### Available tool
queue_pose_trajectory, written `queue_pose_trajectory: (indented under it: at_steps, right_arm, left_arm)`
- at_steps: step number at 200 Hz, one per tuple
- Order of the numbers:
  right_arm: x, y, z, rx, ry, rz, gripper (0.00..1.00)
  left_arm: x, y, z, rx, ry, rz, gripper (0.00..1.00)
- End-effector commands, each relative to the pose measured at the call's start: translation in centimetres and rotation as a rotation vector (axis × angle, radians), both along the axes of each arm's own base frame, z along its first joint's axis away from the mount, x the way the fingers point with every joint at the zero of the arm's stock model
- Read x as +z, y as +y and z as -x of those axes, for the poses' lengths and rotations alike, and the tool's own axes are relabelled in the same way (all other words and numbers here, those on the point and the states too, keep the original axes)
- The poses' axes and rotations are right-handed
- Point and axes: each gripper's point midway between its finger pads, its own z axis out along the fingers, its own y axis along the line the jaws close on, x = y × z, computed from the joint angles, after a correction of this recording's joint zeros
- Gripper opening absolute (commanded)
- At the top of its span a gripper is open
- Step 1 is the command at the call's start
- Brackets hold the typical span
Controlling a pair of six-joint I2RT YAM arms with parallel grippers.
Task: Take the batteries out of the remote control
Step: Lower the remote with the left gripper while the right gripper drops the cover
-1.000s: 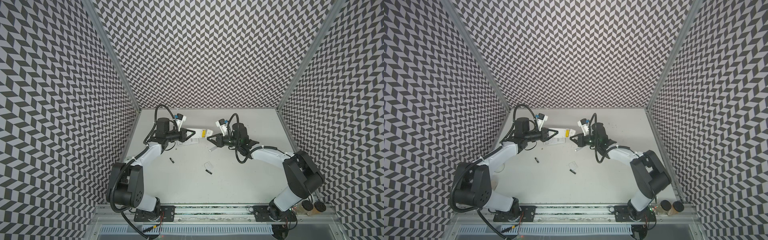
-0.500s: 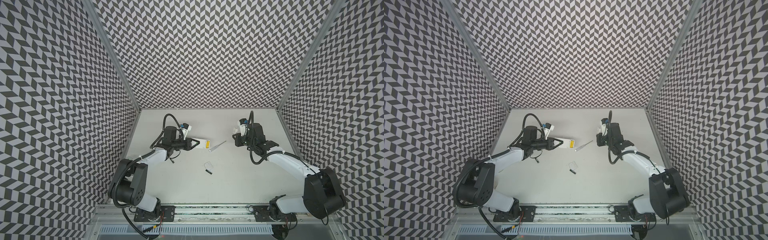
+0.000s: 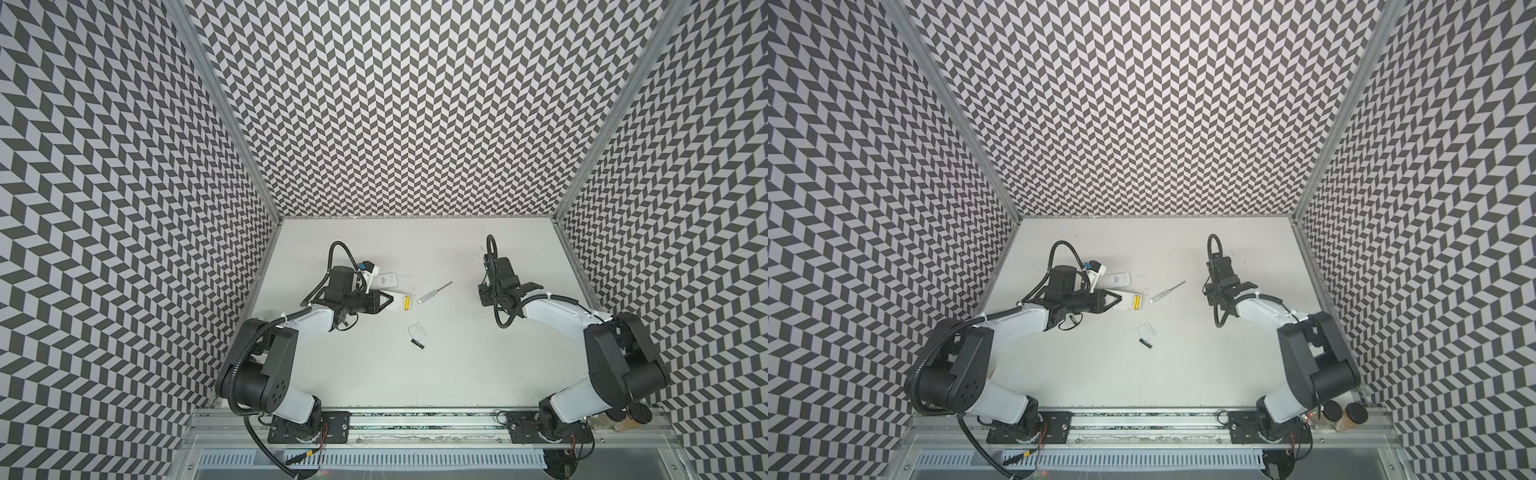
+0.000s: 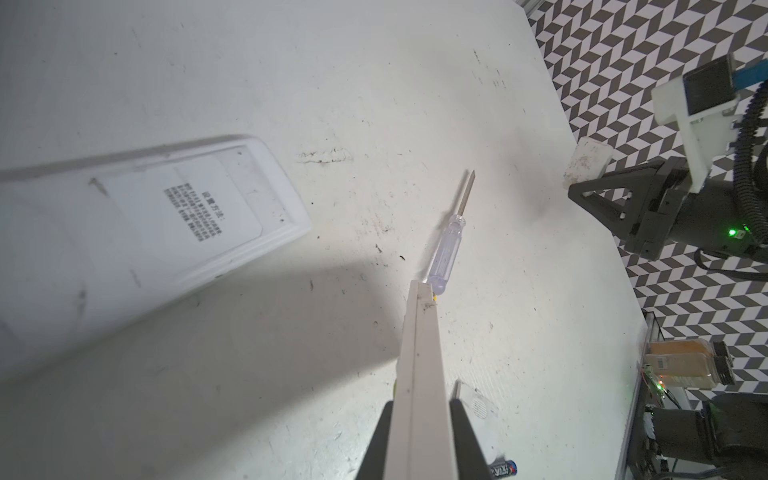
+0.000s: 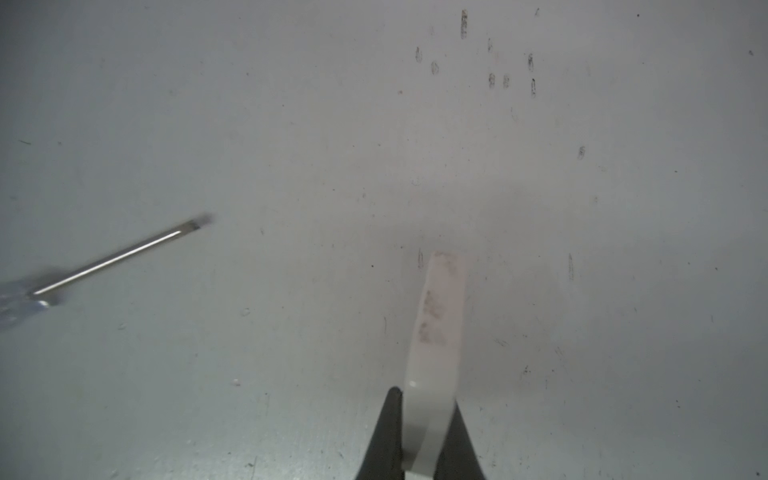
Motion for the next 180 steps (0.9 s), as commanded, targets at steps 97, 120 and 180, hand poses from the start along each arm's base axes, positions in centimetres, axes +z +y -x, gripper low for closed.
queue_pose_trajectory:
  at_steps: [97,120,180]
  right_arm:
    - [-2.5,1.0,-0.2,0.035,0.036,-0.015,0.23]
    - [-2.2,0.9,-0.2,0.037,0.029,-0.013,0.26]
    - [-0.5,3.5,-0.3,0.102,-0.015,-0.166,0.32]
  left_arm:
    - [-1.3,0.5,-1.1,0.044,0.015,0.002,0.35]
    - [-1.5,0.6,-1.2,0.048,0.023,0.003,0.40]
    - [-2.5,1.4,-1.9,0.083,0.042,-0.025,0.51]
